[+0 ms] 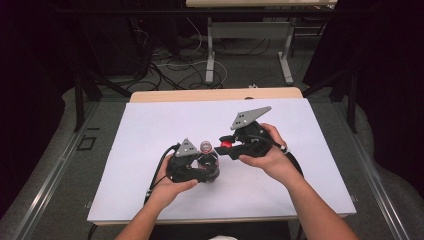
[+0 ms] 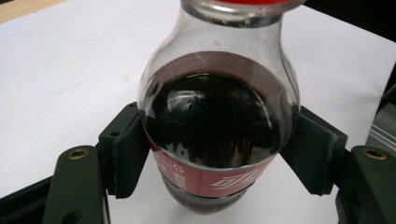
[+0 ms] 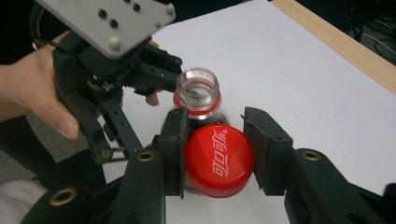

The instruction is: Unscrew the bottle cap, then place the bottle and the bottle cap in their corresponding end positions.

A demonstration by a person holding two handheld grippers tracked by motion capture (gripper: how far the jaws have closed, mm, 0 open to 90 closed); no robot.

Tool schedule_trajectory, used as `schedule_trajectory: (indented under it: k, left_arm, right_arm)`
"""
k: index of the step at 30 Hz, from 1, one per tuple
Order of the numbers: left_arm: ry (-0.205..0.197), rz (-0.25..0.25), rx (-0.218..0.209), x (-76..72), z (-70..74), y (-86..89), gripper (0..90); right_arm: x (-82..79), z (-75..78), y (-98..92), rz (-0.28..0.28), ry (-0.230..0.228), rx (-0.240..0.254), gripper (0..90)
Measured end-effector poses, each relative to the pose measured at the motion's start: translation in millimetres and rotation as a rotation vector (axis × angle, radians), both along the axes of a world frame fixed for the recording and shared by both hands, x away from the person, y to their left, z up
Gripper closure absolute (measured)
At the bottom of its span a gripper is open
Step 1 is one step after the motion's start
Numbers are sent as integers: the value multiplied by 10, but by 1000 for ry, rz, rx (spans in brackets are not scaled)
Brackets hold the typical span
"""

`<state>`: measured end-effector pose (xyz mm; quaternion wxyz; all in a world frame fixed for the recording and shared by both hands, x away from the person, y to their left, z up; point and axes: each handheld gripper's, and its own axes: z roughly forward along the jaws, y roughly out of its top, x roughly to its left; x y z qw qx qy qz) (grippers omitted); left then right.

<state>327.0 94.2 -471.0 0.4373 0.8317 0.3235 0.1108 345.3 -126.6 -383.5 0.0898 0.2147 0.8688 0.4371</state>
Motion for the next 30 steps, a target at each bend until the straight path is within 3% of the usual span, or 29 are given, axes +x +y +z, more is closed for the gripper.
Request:
schedule_trajectory:
  k: [10,17,21,30]
  left_arm:
    - [-10,28,-2,74,53,43,299]
    - [-17,36,-9,199,132,21,299]
    - [-31,47,-24,278,194,-23,298]
    - [-38,48,-10,480,318,-168,298]
  right_arm:
    - [-49,-183,-159,-54,9,-8,613]
    - [-64,-278,-284,-101,6,12,613]
    - [-51,-362,-322,-134,12,10,613]
    - [-1,-548,-401,-190,19,-4,613]
